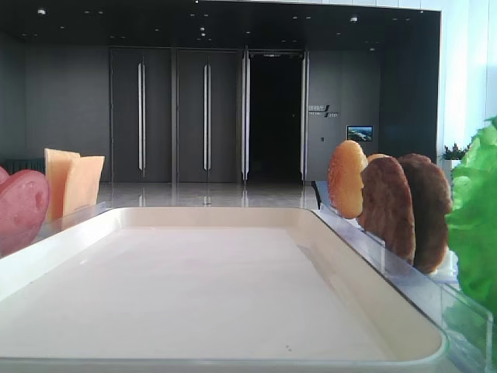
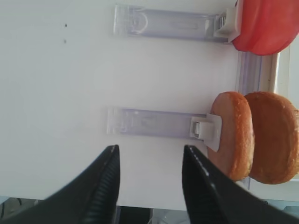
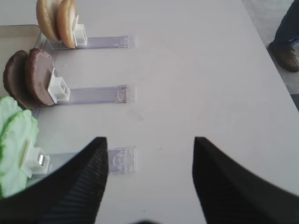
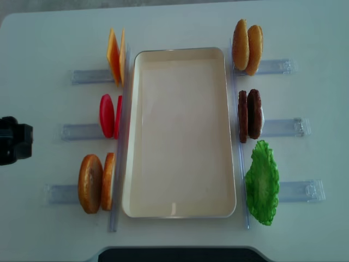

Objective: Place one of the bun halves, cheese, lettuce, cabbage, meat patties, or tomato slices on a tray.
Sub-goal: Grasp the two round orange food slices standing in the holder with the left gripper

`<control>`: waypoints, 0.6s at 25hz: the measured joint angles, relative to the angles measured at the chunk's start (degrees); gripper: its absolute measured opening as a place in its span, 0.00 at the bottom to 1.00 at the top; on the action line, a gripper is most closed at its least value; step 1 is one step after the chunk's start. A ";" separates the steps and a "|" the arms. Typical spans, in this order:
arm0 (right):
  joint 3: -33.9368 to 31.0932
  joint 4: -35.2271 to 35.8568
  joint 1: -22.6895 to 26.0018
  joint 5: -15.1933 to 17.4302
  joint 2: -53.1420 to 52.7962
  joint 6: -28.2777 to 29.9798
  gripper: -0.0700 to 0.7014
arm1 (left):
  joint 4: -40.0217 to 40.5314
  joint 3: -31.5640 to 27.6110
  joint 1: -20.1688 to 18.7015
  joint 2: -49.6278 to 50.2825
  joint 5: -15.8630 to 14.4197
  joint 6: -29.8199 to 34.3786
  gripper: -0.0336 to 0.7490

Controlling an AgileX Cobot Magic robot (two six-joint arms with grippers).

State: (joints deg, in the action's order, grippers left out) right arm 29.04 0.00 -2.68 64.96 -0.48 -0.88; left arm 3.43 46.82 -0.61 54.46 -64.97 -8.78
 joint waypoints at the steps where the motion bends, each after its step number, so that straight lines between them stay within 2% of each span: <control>1: 0.00 0.00 0.00 0.00 0.00 0.00 0.59 | -0.27 0.00 0.00 0.05 0.00 -0.29 0.48; 4: 0.00 0.00 0.00 0.00 0.00 0.00 0.59 | -2.24 0.00 -0.25 0.04 0.00 -0.72 0.49; 7: 0.00 0.00 0.00 0.00 0.00 0.00 0.59 | -3.89 0.00 -4.01 0.06 0.34 -2.18 0.49; 10: 0.00 0.00 0.00 0.00 0.00 0.00 0.59 | -3.78 -0.06 -11.99 0.06 1.96 -7.61 0.49; 15: 0.00 0.00 0.00 0.00 0.00 0.00 0.59 | 2.27 -0.06 -29.52 2.35 4.36 -22.44 0.49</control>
State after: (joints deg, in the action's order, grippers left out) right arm 29.04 0.00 -2.68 64.96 -0.48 -0.88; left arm 5.70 46.77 -30.13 56.81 -60.61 -31.22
